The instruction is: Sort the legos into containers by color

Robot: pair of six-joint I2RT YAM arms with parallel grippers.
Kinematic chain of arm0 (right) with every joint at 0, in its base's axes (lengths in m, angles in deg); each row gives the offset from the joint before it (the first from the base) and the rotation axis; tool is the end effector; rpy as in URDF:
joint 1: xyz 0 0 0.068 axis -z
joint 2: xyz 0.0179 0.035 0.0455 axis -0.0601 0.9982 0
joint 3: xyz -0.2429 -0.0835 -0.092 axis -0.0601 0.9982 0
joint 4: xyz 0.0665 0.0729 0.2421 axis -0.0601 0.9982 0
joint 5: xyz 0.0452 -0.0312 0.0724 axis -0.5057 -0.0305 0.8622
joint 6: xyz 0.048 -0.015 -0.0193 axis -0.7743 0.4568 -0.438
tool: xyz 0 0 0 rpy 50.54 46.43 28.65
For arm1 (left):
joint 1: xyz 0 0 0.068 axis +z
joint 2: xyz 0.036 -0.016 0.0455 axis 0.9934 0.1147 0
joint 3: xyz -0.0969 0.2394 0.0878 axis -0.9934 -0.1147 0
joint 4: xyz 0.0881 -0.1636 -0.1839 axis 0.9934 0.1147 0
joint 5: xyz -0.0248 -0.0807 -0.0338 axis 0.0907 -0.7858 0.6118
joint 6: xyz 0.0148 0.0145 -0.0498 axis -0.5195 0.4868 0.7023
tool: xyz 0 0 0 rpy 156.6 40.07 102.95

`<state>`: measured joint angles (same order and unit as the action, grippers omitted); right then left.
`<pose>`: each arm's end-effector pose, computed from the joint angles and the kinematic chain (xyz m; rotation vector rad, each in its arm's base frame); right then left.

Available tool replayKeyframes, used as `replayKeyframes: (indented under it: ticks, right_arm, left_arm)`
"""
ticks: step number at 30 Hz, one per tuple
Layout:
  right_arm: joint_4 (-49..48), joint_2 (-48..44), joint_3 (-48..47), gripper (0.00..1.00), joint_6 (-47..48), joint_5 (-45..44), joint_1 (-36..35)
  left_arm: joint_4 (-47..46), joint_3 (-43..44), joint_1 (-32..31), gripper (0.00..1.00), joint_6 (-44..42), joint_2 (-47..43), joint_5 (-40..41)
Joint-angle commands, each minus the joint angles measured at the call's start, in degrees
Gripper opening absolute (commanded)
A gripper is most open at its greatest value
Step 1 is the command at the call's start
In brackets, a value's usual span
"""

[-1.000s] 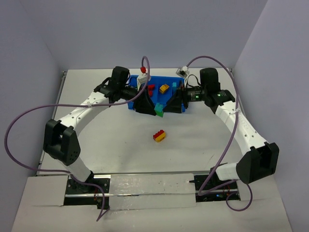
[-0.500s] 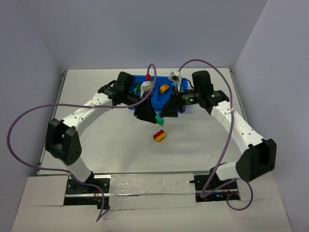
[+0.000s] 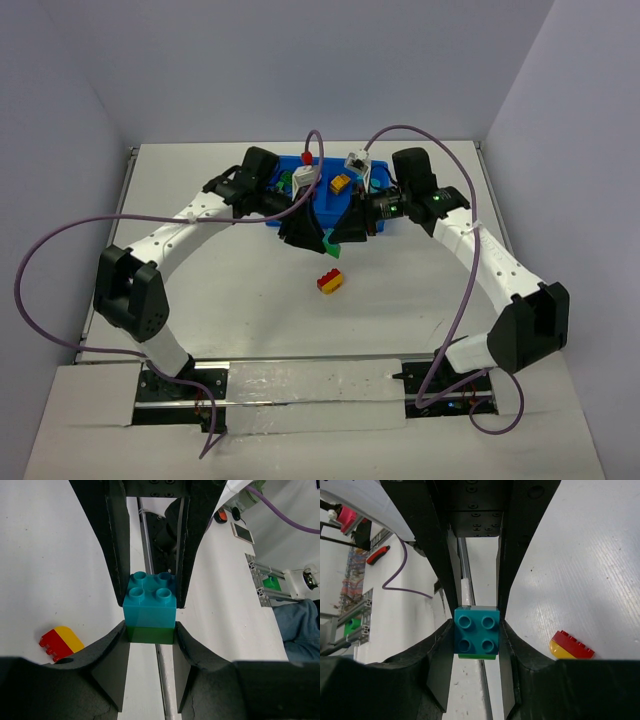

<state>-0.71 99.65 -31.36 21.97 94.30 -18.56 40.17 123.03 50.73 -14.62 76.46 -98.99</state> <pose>0.2598 0.1396 0.3427 -1.0399 1.8484 1.4235 0.2836 -0.2221 0.3138 1.3326 1.7555 -1.6682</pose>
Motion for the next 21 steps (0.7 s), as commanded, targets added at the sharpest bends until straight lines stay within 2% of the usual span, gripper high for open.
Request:
replayKeyframes:
  ticks: [1, 3, 10, 16, 19, 21]
  right_arm:
    - [-0.6, 0.5, -0.7, 0.14, 0.2, 1.8, -0.7]
    - [-0.7, 0.5, -1.0, 0.0, -0.2, 2.5, -0.5]
    - [-7.0, -0.5, -2.1, 0.0, -7.0, 3.9, 2.7]
    - [-7.7, 0.9, -5.5, 0.0, -7.5, 3.9, 8.8]
    - [-6.9, 1.6, -6.6, 0.0, -5.8, 1.5, 11.0]
    - [-6.1, 2.4, -7.0, 0.0, -3.6, -4.5, 11.9]
  left_arm:
    - [-3.0, 0.6, -0.2, 0.0, 0.8, -0.7, -1.8]
    - [-3.0, -0.3, -0.2, 0.0, 0.5, -0.7, -1.8]
    - [-4.6, -5.0, -0.2, 0.0, -0.2, -2.1, -1.1]
    - [-3.7, -7.6, -0.3, 0.0, -1.8, -3.4, -0.6]
    - [-2.3, -8.4, -0.1, 0.0, -2.9, -3.7, 0.1]
    - [-1.7, -8.5, 0.3, 0.0, -3.8, -4.0, 1.2]
